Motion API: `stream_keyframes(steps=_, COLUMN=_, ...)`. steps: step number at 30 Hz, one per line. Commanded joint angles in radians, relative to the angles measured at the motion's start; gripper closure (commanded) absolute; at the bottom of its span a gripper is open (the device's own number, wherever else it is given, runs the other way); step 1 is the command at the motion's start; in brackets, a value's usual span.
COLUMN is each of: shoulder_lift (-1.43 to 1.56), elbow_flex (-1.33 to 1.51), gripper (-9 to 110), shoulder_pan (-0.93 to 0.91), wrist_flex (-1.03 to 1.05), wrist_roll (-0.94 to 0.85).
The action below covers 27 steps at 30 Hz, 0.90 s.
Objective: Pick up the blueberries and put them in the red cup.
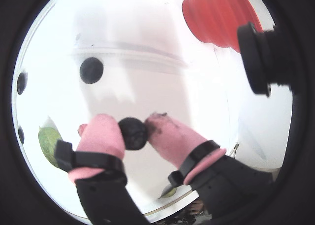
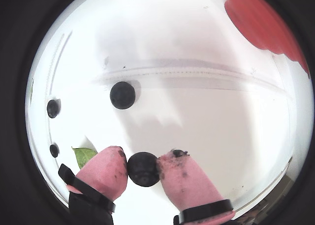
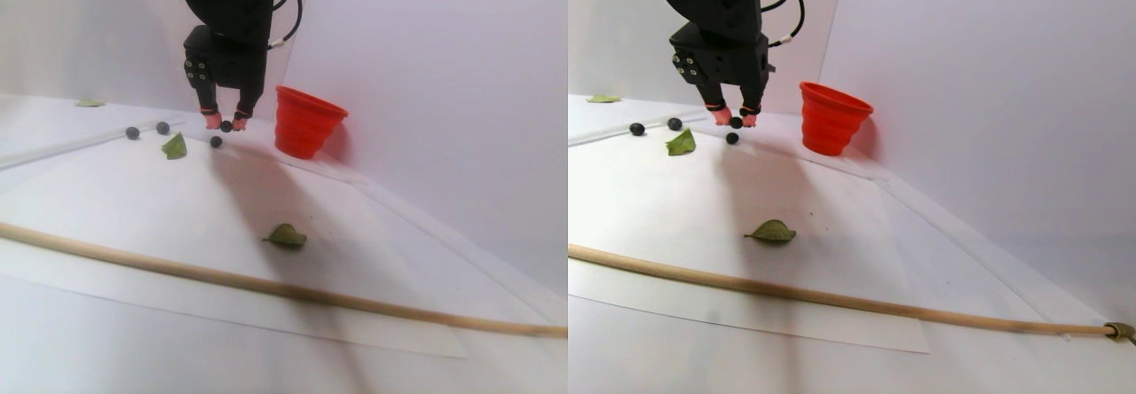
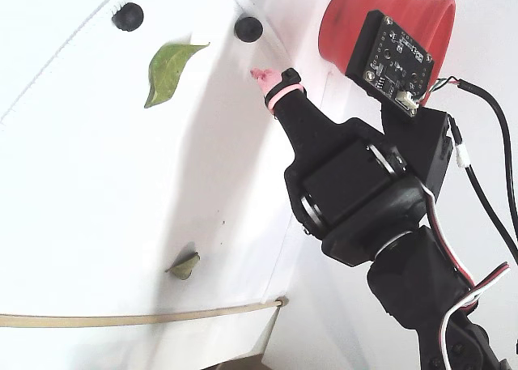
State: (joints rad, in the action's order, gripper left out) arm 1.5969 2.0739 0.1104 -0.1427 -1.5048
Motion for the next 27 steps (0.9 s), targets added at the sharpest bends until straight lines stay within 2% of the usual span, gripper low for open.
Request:
stream_keyframes(steps=1, shoulder_lift=0.155, elbow_flex=-0.067, gripper=90, shoulder_pan=-0.055, wrist_flex=-0.005, wrist_roll=-0.031)
stream_keyframes(steps=27, shoulder_lift=0.224, elbow_flex=-0.169, gripper=90, shoulder_pan=-0.144, wrist_flex=-0.02, wrist_roll=-0.132)
